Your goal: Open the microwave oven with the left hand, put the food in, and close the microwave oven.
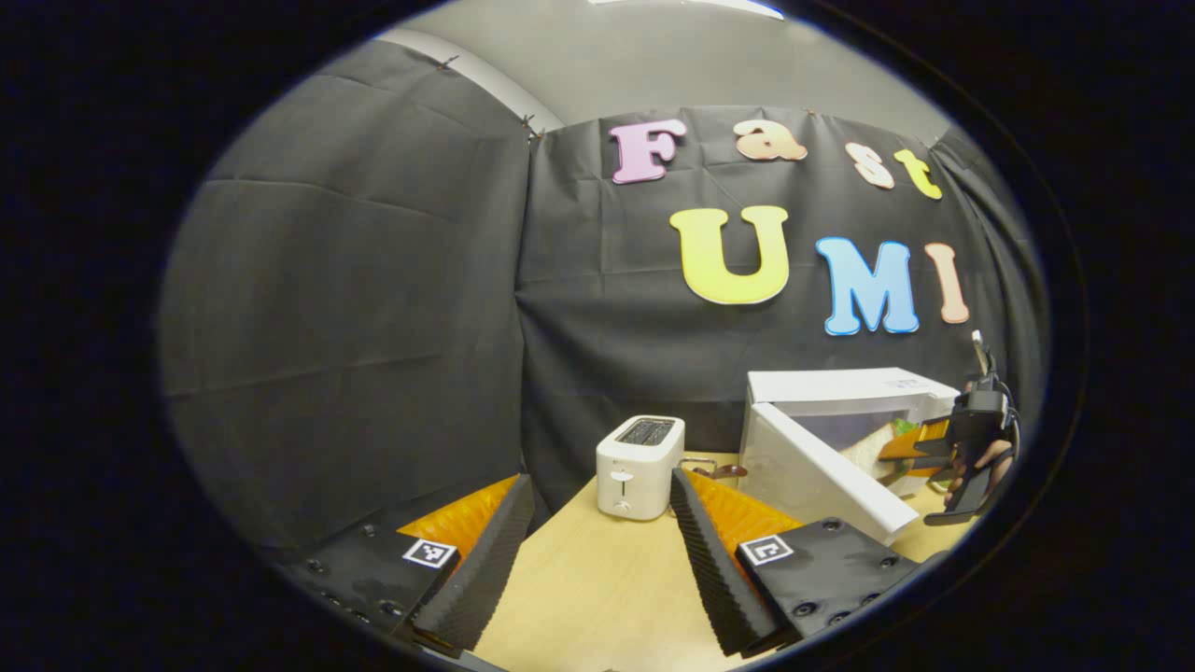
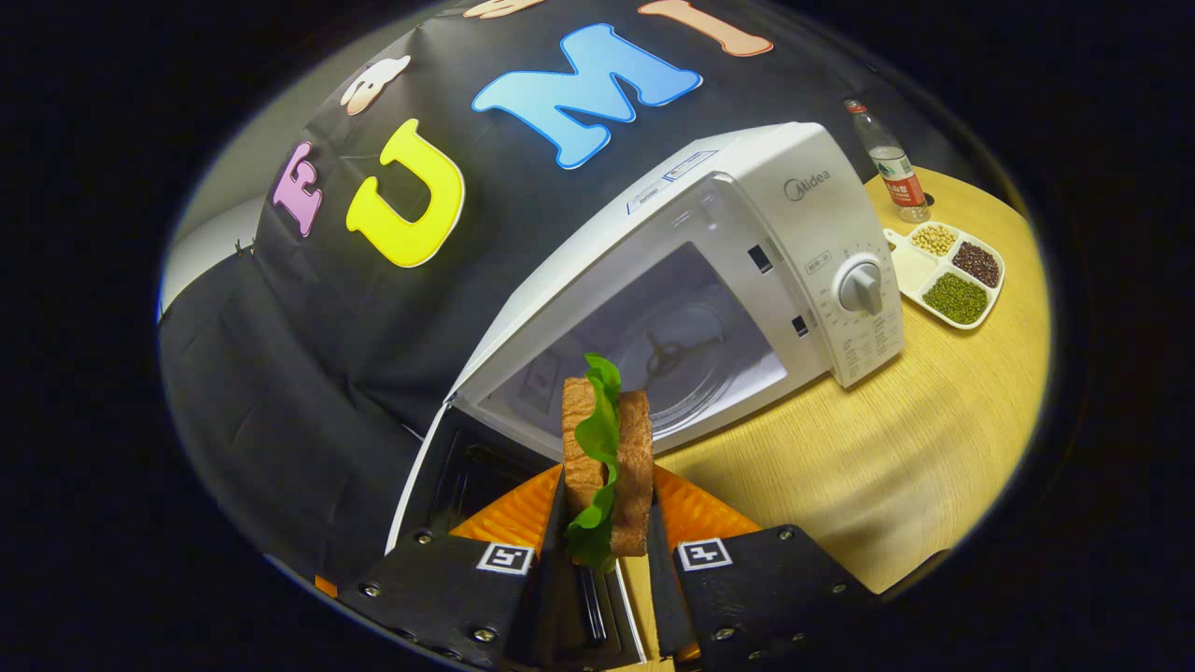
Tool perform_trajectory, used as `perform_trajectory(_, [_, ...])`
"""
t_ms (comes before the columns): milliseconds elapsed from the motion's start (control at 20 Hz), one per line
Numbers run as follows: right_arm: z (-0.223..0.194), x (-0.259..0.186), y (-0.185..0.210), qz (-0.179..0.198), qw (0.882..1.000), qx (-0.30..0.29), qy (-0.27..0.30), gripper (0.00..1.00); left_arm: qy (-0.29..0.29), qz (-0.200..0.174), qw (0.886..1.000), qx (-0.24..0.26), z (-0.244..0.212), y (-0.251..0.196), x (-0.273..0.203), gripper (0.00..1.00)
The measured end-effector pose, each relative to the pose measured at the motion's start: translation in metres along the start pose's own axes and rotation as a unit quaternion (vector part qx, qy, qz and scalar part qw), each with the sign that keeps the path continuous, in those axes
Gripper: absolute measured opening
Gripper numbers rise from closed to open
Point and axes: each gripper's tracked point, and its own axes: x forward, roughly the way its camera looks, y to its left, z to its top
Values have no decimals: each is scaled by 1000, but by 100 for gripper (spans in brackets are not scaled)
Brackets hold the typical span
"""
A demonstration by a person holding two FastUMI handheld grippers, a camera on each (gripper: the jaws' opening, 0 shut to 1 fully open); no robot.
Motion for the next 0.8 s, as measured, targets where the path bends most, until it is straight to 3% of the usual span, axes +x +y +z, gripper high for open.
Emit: perform_trajectory(800, [40, 122, -21, -25, 993, 12, -118, 41, 52, 13, 999, -1, -31, 22, 22, 95])
